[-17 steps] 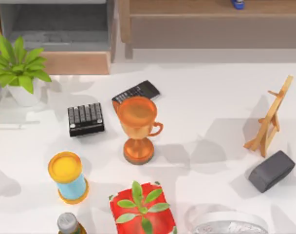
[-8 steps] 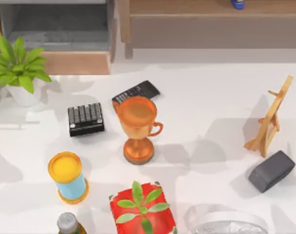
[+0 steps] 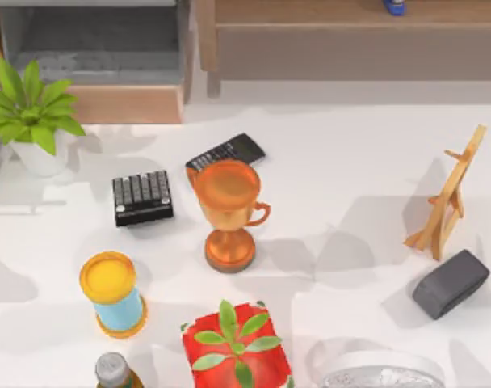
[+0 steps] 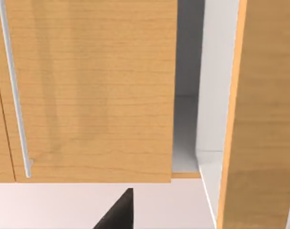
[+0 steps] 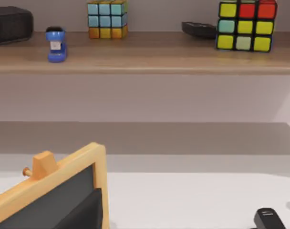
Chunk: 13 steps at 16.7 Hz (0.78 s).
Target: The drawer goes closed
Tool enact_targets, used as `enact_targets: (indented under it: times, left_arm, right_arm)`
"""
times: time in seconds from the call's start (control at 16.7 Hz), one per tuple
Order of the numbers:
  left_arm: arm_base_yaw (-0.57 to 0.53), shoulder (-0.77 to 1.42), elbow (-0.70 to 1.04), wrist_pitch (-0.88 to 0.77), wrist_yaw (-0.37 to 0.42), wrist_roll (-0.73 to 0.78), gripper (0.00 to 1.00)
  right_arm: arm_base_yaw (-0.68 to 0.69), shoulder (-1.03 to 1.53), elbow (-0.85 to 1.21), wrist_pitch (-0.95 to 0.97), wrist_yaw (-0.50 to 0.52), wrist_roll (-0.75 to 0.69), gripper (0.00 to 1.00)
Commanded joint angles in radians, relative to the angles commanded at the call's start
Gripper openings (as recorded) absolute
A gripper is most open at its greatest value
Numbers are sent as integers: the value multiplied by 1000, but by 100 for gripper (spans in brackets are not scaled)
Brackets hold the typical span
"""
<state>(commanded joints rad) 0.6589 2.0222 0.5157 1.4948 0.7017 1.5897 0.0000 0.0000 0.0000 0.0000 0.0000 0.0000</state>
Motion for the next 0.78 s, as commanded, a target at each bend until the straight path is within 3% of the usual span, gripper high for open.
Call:
enact_targets:
  times: [0.48, 0.78]
  left_arm:
    - [0, 0, 0, 0, 0, 0, 2]
    - [0, 0, 0, 0, 0, 0, 0]
  right_arm:
    - [0, 0, 0, 0, 0, 0, 100]
    - [0, 0, 0, 0, 0, 0, 100]
